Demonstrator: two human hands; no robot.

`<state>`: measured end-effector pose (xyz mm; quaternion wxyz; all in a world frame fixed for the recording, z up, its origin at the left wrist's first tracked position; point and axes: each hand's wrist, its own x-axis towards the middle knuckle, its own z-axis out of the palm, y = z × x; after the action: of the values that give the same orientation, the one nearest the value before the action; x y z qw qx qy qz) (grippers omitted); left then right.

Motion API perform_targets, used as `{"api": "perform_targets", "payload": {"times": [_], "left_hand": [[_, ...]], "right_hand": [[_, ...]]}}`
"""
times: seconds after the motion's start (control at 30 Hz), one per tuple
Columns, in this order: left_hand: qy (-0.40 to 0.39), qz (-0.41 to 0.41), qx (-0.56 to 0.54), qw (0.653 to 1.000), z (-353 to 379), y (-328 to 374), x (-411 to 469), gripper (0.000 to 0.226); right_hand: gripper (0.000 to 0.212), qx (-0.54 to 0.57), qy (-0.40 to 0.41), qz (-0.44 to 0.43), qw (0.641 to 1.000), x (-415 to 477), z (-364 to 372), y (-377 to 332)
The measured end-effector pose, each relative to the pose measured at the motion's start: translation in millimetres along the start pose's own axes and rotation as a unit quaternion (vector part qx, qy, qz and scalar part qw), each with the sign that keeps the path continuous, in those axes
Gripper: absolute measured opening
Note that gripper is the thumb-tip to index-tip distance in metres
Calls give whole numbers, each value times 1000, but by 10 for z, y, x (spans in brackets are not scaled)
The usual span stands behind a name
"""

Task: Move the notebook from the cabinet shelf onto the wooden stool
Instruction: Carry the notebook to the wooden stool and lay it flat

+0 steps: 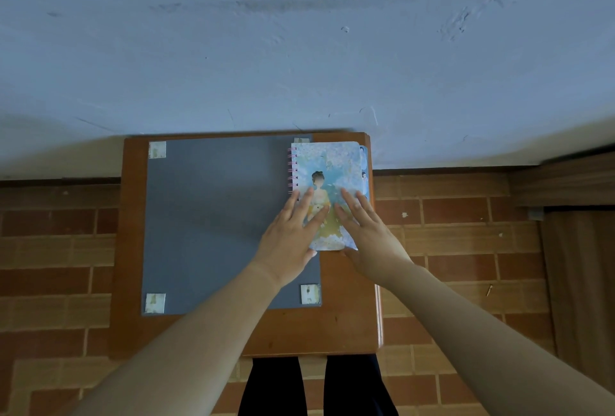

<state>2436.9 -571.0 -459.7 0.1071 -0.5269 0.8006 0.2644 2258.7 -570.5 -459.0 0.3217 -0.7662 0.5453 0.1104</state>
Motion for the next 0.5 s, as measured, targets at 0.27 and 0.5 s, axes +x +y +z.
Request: {"api": "perform_targets", "payload": {"times": [0.27,0.5], "left_hand": [[11,21,-13,1000,-44,-45,170,74],[17,18,-3,1000,-30,-46,181,76]], "right_hand": [[81,-6,15,4,1000,181,-74,37],[81,-17,17,-2,1000,202,-29,51]]}}
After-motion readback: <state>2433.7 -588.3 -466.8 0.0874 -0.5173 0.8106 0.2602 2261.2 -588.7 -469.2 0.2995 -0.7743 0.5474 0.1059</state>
